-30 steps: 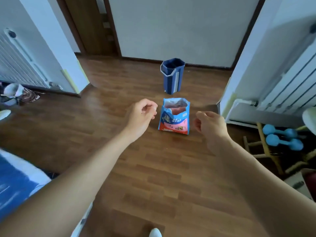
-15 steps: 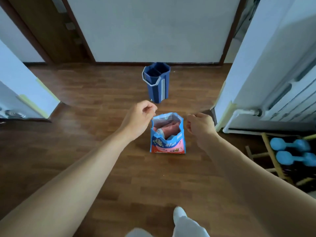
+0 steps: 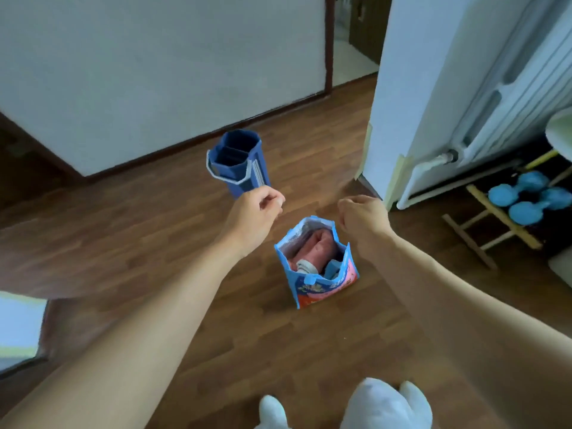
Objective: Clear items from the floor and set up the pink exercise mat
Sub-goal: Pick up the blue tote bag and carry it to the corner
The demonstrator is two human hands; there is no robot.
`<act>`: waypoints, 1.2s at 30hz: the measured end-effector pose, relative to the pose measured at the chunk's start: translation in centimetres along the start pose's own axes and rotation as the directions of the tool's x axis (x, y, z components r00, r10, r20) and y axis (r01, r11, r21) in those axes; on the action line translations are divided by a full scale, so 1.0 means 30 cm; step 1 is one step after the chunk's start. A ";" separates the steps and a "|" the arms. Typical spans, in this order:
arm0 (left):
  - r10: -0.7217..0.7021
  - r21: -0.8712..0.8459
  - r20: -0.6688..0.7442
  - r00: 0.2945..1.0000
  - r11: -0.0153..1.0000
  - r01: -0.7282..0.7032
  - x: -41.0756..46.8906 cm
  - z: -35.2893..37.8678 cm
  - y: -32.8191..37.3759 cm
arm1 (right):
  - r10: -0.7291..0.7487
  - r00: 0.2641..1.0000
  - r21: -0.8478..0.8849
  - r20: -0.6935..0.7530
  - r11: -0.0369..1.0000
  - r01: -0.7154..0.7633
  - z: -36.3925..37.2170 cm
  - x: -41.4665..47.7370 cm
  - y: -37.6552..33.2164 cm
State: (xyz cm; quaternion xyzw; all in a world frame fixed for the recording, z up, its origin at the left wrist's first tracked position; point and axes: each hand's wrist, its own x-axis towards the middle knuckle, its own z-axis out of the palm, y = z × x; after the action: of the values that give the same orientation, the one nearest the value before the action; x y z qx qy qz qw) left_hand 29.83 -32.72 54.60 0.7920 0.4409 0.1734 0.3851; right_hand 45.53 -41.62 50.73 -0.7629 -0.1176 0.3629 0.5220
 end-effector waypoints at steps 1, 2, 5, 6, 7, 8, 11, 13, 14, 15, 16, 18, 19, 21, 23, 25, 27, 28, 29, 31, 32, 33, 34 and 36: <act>0.016 0.013 0.049 0.999 1.000 -0.017 0.038 -0.010 -0.020 | 0.021 0.999 0.010 -0.042 1.000 -0.021 0.024 0.000 0.014; 0.032 0.022 0.097 0.995 0.999 -0.034 0.078 -0.013 -0.034 | 0.043 0.996 0.020 -0.077 0.999 -0.041 0.043 0.000 0.027; 0.077 0.068 0.244 0.967 0.993 -0.096 0.201 0.013 -0.051 | 0.109 0.978 0.084 -0.180 0.992 -0.095 0.078 0.019 0.058; 0.099 0.082 0.272 0.957 0.989 -0.126 0.234 0.028 -0.056 | 0.123 0.969 0.109 -0.215 0.989 -0.101 0.083 0.029 0.066; 0.120 0.100 0.299 0.947 0.983 -0.156 0.283 0.048 -0.069 | 0.137 0.956 0.136 -0.259 0.985 -0.105 0.094 0.057 0.075; 0.131 0.125 0.322 0.938 0.976 -0.179 0.320 0.067 -0.094 | 0.148 0.946 0.154 -0.287 0.982 -0.107 0.105 0.074 0.080; 0.125 0.185 0.405 0.906 0.959 -0.215 0.442 0.125 -0.195 | 0.179 0.922 0.181 -0.344 0.976 -0.122 0.152 0.159 0.101; 0.114 0.188 0.433 0.894 0.959 -0.213 0.507 0.134 -0.235 | 0.201 0.911 0.182 -0.360 0.973 -0.143 0.196 0.220 0.119; 0.112 0.169 0.441 0.891 0.964 -0.205 0.537 0.138 -0.250 | 0.208 0.906 0.186 -0.369 0.971 -0.148 0.217 0.247 0.127; 0.110 0.145 0.445 0.889 0.971 -0.192 0.571 0.142 -0.263 | 0.212 0.899 0.189 -0.384 0.971 -0.148 0.235 0.276 0.135; 0.109 0.124 0.446 0.888 0.975 -0.183 0.607 0.152 -0.283 | 0.220 0.889 0.190 -0.402 0.970 -0.154 0.252 0.303 0.143; 0.099 0.125 0.456 0.885 0.977 -0.174 0.670 0.170 -0.325 | 0.248 0.867 0.206 -0.432 0.963 -0.172 0.284 0.348 0.156; 0.099 0.129 0.472 0.876 0.975 -0.179 0.698 0.178 -0.344 | 0.264 0.855 0.218 -0.447 0.959 -0.182 0.297 0.369 0.161; 0.098 0.129 0.515 0.851 0.973 -0.190 0.757 0.201 -0.386 | 0.299 0.828 0.238 -0.474 0.949 -0.206 0.323 0.406 0.173; 0.113 0.127 0.555 0.824 0.968 -0.218 0.829 0.228 -0.431 | 0.312 0.810 0.249 -0.496 0.945 -0.211 0.354 0.448 0.182; 0.129 0.137 0.605 0.786 0.955 -0.262 0.902 0.256 -0.477 | 0.333 0.780 0.273 -0.530 0.938 -0.215 0.394 0.494 0.200; 0.143 0.138 0.657 0.740 0.942 -0.305 0.964 0.294 -0.517 | 0.366 0.727 0.311 -0.582 0.925 -0.217 0.435 0.529 0.230; 0.150 0.138 0.685 0.713 0.934 -0.329 1.000 0.321 -0.548 | 0.386 0.694 0.332 -0.608 0.917 -0.220 0.467 0.557 0.261; 0.151 0.138 0.701 0.697 0.930 -0.340 1.018 0.335 -0.565 | 0.401 0.673 0.337 -0.622 0.912 -0.233 0.481 0.569 0.277; 0.145 0.144 0.751 0.644 0.916 -0.373 1.062 0.382 -0.642 | 0.430 0.628 0.350 -0.649 0.901 -0.256 0.537 0.613 0.343; 0.144 0.149 0.776 0.614 0.904 -0.401 1.080 0.415 -0.688 | 0.435 0.609 0.349 -0.663 0.899 -0.263 0.560 0.636 0.384; 0.142 0.160 0.798 0.585 0.887 -0.434 1.098 0.451 -0.739 | 0.445 0.591 0.350 -0.673 0.895 -0.276 0.584 0.659 0.427; 0.137 0.170 0.809 0.572 0.877 -0.450 1.112 0.486 -0.793 | 0.455 0.578 0.346 -0.677 0.890 -0.296 0.608 0.680 0.477; 0.120 0.193 0.810 0.574 0.870 -0.454 1.138 0.568 -0.908 | 0.474 0.564 0.326 -0.676 0.879 -0.349 0.658 0.721 0.585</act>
State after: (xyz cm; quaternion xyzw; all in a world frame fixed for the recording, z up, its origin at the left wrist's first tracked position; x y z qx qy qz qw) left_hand 43.72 -3.54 20.63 0.9080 0.1185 -0.2127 0.3409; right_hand 44.01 -23.00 22.13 -0.8056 0.3137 0.1424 0.4820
